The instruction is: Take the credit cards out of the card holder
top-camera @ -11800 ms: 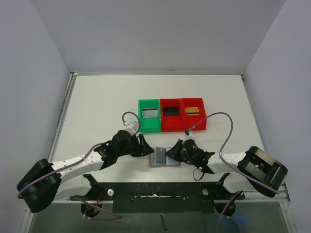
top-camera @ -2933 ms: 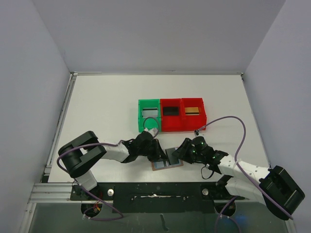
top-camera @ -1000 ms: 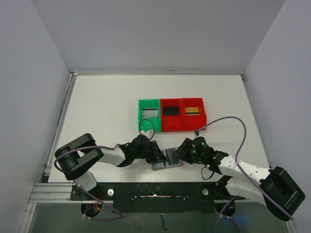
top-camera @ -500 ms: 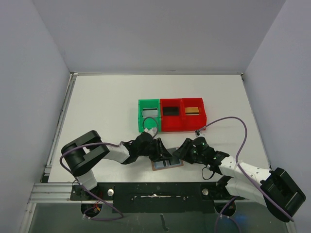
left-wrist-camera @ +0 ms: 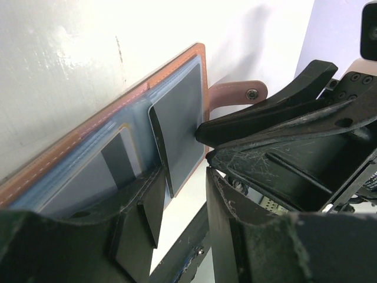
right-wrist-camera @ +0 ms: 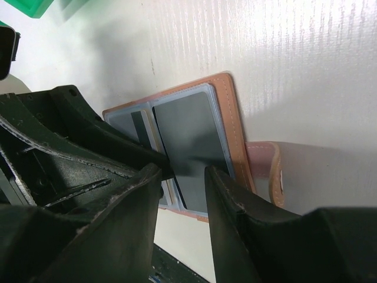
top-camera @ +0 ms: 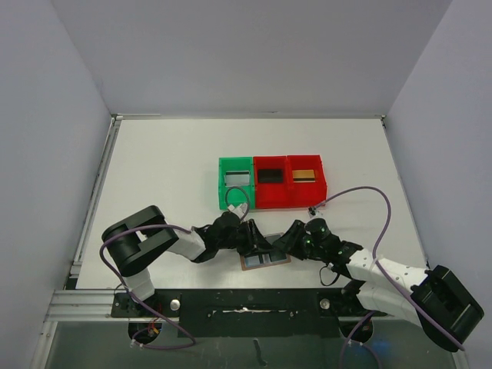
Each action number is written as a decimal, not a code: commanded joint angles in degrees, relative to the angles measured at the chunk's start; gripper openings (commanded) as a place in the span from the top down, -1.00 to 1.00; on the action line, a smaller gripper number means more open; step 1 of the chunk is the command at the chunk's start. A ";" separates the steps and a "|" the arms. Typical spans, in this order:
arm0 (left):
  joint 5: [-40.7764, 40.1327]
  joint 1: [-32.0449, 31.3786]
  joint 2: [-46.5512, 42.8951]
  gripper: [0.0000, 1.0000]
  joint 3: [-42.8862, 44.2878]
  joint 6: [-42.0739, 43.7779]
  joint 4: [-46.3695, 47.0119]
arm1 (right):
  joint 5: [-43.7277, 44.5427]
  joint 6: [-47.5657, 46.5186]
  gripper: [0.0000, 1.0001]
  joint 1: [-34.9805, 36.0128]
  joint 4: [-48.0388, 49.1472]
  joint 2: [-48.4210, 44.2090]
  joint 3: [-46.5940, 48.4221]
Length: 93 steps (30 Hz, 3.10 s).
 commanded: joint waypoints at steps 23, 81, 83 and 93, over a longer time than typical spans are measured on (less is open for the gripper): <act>-3.27 -0.37 -0.82 0.34 -1.15 -0.27 1.86 | 0.94 -8.95 0.23 -0.20 -12.50 6.55 8.27; -5.01 -0.54 -11.92 1.00 1.07 5.12 -9.47 | -17.15 -5.67 0.77 0.46 12.45 6.09 -2.49; -4.78 -0.46 -12.17 1.00 1.08 5.13 -9.87 | -16.30 -5.44 0.73 0.46 11.42 6.05 -2.52; -7.19 -0.41 -14.61 1.00 1.88 7.86 -18.93 | -11.61 -5.59 0.61 0.46 4.05 2.61 -0.84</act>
